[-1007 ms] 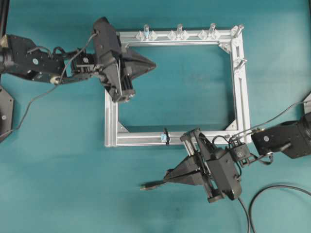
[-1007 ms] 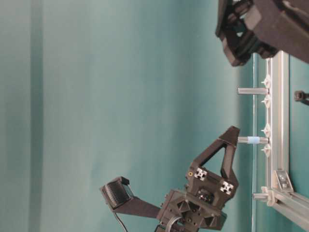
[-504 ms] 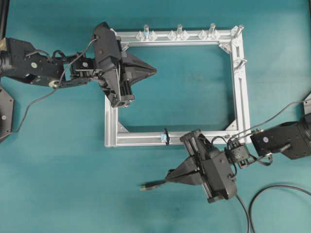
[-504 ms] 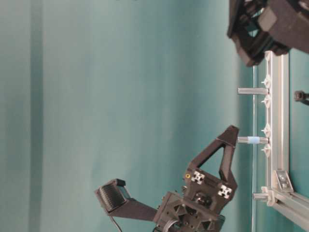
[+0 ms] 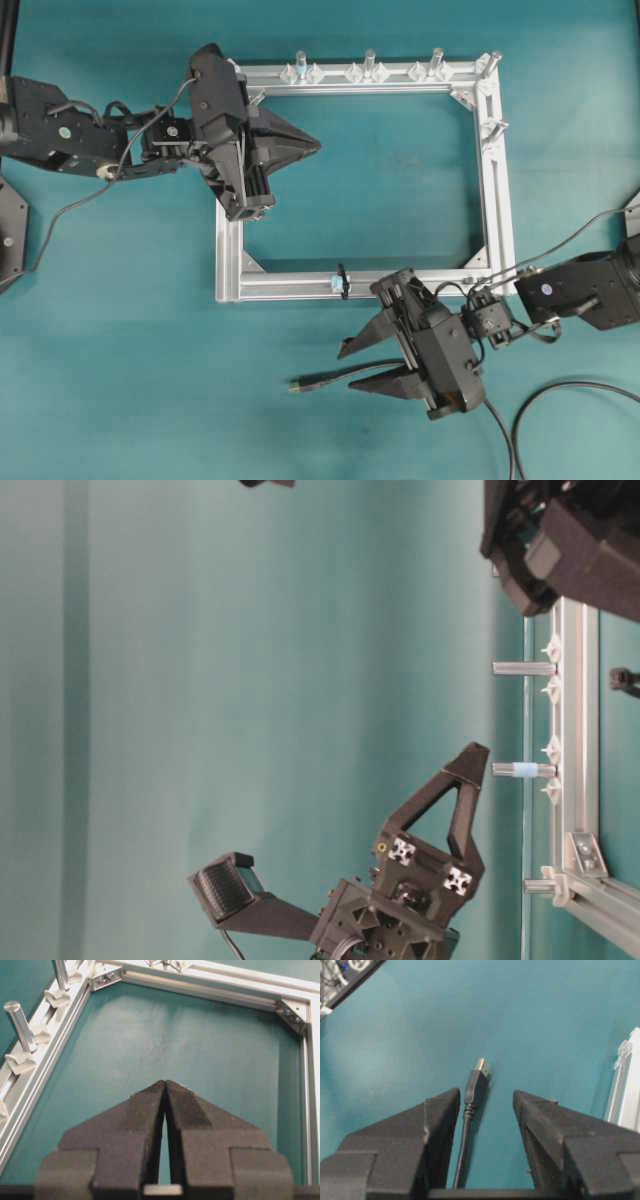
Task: Insert the wire through the string loop located in the center.
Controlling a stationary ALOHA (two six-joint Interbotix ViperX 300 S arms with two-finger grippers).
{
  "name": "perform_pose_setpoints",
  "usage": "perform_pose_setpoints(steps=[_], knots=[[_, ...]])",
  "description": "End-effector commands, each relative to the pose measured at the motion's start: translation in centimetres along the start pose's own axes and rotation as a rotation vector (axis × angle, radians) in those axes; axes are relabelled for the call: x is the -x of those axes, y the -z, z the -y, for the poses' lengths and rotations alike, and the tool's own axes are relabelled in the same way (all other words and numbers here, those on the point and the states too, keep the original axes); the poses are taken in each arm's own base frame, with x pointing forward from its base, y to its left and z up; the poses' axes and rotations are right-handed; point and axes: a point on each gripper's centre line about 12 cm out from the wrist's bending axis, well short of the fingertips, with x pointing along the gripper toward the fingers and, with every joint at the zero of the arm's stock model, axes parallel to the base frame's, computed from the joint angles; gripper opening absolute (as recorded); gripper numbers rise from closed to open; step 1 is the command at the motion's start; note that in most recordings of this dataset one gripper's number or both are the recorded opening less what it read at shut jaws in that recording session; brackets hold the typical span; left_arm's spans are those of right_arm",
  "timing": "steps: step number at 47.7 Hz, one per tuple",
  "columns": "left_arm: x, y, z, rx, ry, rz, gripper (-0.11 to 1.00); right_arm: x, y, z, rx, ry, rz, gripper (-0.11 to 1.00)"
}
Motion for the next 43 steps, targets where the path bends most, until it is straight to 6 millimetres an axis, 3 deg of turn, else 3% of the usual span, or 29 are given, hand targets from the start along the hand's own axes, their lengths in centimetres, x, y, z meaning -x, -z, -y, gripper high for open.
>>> perform_pose_setpoints(steps=[1,29,43], knots=[[0.5,-1.1,0.3,-0.004,0.008,0.033,0.00,-0.2,-0.9,-0.2,0.003,-0.005,0.021,0.51],[0.9,-0.2,0.5,0.007,0.014,0.013,0.00,-2.9,0.9,0.0,-0.009,-0.002,-0.023,0.51],[1.0,0.0,0.5,0.008,0.014,0.007,0.00,-3.7,2.8,0.0,-0.012,-0.002,-0.072,0.48]])
